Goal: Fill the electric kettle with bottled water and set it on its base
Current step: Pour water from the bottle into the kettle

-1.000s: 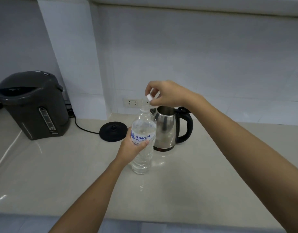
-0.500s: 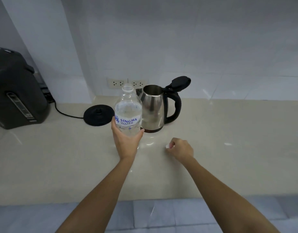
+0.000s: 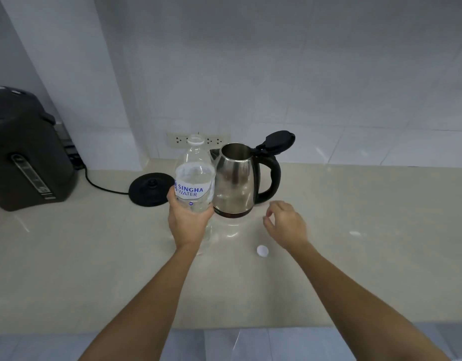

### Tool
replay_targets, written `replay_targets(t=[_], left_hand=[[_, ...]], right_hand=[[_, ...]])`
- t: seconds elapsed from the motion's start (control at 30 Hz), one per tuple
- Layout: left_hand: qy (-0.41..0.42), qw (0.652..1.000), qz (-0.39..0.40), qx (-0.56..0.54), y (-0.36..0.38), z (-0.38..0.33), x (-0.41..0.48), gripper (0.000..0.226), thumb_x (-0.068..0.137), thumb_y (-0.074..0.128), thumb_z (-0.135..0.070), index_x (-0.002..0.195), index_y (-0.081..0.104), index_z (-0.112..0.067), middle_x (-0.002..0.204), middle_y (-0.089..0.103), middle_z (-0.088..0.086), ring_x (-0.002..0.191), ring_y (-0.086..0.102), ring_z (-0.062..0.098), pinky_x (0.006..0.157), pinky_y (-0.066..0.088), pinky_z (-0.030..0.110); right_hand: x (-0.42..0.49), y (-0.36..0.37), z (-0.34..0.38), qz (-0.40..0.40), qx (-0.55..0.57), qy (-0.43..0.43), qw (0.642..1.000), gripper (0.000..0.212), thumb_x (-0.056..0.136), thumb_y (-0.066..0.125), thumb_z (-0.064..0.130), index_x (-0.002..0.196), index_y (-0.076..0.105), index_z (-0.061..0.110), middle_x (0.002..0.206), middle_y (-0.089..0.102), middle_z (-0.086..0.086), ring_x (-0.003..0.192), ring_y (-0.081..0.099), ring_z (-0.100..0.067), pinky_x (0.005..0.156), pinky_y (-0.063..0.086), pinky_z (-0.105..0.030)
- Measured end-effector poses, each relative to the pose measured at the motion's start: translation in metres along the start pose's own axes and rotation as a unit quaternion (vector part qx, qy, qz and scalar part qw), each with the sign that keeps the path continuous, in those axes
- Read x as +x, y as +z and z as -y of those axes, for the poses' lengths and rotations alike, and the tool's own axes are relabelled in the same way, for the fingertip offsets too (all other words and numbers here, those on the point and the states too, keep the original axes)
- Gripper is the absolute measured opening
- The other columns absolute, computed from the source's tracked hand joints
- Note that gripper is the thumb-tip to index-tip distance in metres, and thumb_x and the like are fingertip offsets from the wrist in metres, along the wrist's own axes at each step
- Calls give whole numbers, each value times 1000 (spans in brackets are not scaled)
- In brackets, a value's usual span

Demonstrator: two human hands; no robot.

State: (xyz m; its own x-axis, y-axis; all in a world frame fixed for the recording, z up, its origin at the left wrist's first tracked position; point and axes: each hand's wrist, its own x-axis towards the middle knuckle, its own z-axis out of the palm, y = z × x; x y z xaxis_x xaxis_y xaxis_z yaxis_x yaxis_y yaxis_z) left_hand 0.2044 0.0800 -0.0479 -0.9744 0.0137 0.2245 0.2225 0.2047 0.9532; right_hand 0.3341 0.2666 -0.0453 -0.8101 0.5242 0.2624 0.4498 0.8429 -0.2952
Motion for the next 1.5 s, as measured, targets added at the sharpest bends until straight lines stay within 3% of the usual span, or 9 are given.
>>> replay_targets(t=[0.1,0.17,0.27,0.33,0.47,0.87,1.5], left_hand=[[25,999,22,39,-8,-8,12,94,53,87,-32,132,37,-25,117,64,0,104,62,22,87,52,35],[43,995,31,79,-13,-17,24,92,54,87,-33,131,38,-22,116,63,2,104,60,24,85,51,36],[74,982,53,167,-22,-35,43,93,57,85,-29,135,35,-19,113,61,8,105,57,29,87,52,46],[95,967,64,228,-27,-46,55,90,59,82,-28,136,35,-19,110,60,11,104,57,32,86,52,48],[136,931,78,329,-32,-68,72,88,61,78,-26,137,37,-18,101,60,17,97,58,37,78,51,43],[222,795,106,554,-35,-93,104,86,65,79,-30,137,32,-22,98,58,10,92,58,29,75,45,37],[256,718,100,640,-40,-101,111,86,67,77,-25,139,28,-24,103,57,8,96,58,27,78,45,35]], right_hand=[[35,-42,13,-182,-33,-110,977,16,78,64,12,93,67,8,112,67,-6,106,63,-28,79,47,-38],[57,-65,19,-212,-83,-128,965,34,76,63,12,111,65,8,132,59,-8,122,55,-28,92,44,-43],[80,-88,23,-99,-166,-94,977,60,89,51,28,145,35,11,158,24,-4,146,20,-24,115,20,-49],[89,-92,24,-13,-209,-66,976,66,95,41,39,151,17,13,162,7,-2,149,3,-22,118,9,-51],[91,-92,26,85,-193,-18,977,80,93,43,45,153,-1,14,162,-8,-1,149,-4,-22,118,10,-50],[95,-99,30,125,-137,-4,983,89,88,50,47,153,-2,14,162,-11,2,149,-5,-22,116,21,-51],[93,-100,27,126,-102,2,987,90,88,53,42,153,-4,14,161,-13,5,149,-10,-19,112,32,-43]])
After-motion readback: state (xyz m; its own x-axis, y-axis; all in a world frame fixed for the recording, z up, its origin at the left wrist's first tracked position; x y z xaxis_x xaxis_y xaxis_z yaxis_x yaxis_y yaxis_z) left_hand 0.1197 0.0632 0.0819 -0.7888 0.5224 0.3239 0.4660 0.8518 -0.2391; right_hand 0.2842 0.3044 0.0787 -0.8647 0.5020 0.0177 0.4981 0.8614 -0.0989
